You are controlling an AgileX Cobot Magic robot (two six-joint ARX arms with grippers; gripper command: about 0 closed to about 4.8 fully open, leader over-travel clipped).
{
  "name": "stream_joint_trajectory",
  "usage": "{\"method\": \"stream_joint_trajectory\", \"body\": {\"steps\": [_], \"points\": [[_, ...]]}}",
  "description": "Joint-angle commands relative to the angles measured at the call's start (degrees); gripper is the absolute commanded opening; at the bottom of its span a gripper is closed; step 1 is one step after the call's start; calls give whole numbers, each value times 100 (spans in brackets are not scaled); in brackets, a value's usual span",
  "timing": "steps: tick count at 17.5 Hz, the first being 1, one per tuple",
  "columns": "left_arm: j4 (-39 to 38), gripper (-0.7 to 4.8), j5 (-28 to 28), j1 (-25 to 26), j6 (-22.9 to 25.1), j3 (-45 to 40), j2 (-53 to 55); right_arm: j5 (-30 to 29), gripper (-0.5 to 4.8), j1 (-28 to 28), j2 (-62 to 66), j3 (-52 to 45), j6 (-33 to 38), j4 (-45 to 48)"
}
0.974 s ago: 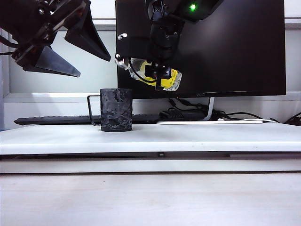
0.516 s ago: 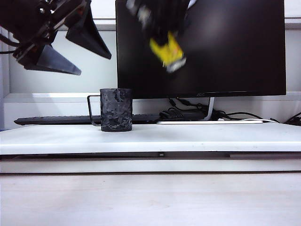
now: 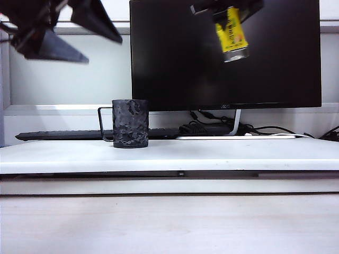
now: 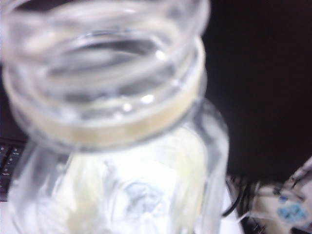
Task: Carefully pick up the bottle and pour some water from the bottle into the cup.
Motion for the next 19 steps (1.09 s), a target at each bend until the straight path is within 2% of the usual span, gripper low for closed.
{"method": "stream_joint_trajectory", "body": {"steps": [1, 6, 9, 19], "points": [[164, 479, -2, 4, 4, 20, -107, -39, 143, -229, -48, -393, 1154, -529], [111, 479, -2, 4, 7, 20, -133, -37, 141, -243, -50, -1528, 2269, -428], [20, 479, 63, 4, 7, 20, -133, -37, 107, -243, -48, -2111, 2426, 37], [-2, 479, 66, 4, 24, 20, -133, -168, 106, -243, -33, -3239, 2855, 846]]}}
